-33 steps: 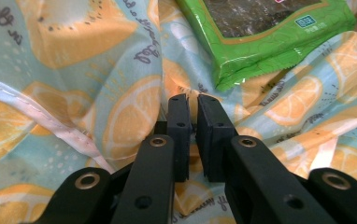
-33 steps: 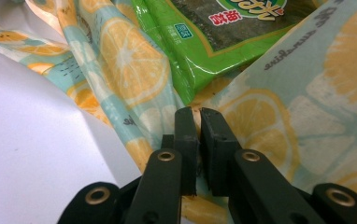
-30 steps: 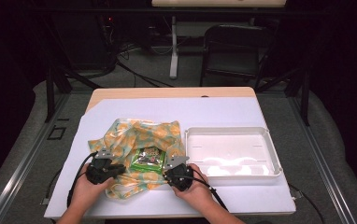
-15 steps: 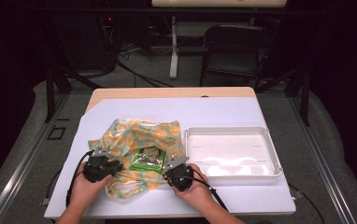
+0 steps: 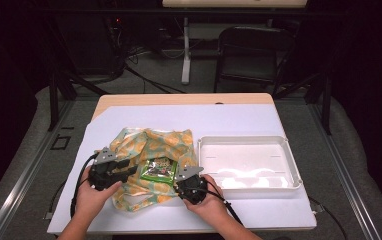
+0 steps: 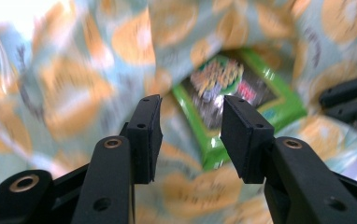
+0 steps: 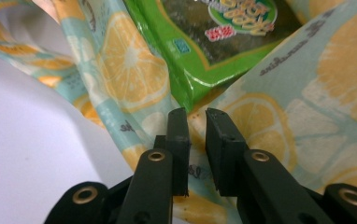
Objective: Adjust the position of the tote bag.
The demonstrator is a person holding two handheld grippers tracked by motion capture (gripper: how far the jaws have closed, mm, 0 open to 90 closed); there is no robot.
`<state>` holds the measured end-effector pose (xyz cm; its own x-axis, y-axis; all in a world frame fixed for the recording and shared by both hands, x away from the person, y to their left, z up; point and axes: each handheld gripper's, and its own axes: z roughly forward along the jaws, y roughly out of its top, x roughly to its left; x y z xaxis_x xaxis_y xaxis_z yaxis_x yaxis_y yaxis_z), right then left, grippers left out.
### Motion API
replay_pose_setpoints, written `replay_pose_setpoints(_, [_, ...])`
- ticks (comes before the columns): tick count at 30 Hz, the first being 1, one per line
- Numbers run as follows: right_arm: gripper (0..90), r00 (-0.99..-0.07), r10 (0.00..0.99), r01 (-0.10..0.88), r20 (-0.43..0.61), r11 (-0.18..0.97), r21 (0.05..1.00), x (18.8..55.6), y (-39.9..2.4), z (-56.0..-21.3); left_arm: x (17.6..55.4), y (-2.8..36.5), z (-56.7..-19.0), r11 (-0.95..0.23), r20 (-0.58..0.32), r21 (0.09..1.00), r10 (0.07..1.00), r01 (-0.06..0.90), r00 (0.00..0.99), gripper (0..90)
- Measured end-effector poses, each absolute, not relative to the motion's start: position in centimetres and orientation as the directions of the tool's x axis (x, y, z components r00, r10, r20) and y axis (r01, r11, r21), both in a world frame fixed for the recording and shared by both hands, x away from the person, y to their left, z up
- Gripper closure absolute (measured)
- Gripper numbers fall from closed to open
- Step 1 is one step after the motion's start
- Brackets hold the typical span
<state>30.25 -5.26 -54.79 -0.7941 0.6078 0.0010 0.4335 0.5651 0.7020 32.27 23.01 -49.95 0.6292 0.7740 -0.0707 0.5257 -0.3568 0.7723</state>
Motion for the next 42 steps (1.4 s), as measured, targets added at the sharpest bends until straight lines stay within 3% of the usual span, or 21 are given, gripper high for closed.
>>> replay_pose_setpoints(12, [76.6, -0.793, 0.609, 0.399, -0.003, 0.523, 0.753, 30.0, -5.4, -52.5, 34.4, 20.5, -47.7, -0.323, -0.076, 0.821, 0.756, 0.471, 0.651, 59.0])
replay_pose_setpoints(26, [71.7, -0.776, 0.63, 0.381, -0.035, 0.512, 0.77, 31.8, -4.7, -50.5, 36.5, 19.0, -48.9, -0.322, -0.106, 0.792, 0.763, 0.518, 0.637, 61.6])
replay_pose_setpoints(42, [81.3, -0.717, 0.687, 0.443, -0.119, 0.581, 0.683, 33.8, -4.6, -52.8, 36.5, 19.3, -51.0, -0.349, -0.12, 0.75, 0.763, 0.562, 0.635, 61.0])
